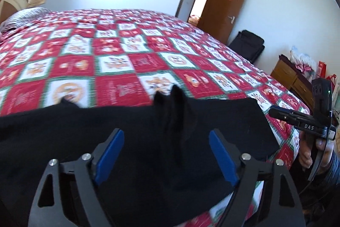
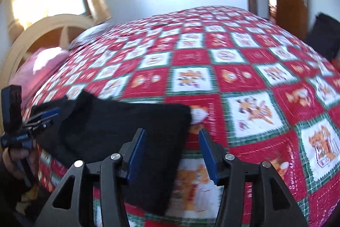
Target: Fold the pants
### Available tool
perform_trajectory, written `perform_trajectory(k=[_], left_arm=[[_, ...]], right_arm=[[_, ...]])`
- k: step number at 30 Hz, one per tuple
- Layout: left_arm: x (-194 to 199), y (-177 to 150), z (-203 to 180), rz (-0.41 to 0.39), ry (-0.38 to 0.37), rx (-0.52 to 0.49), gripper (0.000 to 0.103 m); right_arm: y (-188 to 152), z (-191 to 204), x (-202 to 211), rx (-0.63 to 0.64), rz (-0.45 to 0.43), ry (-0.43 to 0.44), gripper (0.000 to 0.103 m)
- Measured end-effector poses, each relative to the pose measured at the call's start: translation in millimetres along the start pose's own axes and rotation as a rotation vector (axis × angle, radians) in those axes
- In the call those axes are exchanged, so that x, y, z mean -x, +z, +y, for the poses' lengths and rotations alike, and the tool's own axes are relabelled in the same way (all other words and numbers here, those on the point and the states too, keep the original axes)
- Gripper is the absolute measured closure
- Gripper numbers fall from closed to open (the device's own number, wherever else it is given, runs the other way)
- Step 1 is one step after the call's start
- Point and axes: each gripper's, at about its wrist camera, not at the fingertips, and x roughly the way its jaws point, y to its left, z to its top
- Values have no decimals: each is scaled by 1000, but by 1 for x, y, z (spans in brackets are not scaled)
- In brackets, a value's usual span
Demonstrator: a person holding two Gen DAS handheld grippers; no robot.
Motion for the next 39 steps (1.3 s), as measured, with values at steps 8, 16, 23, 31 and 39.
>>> perform_trajectory(k=[8,16,23,31,39], left_arm=[[-32,3,-12,78,-31,53,54],[-17,0,-12,51,-88,79,91],[1,-6,-4,81,-101,167,91],[-14,-19,10,73,-67,193,83],[34,-18,29,-25,75,113,24]], right_arm=[[1,-4,1,-3,-40,-11,49],[-7,3,-6,3,-26,-18,49],[-9,3,-6,3,-28,-22,48],[-17,32,3,112,-36,93,42],[-31,58,-11,242,37,57,34]])
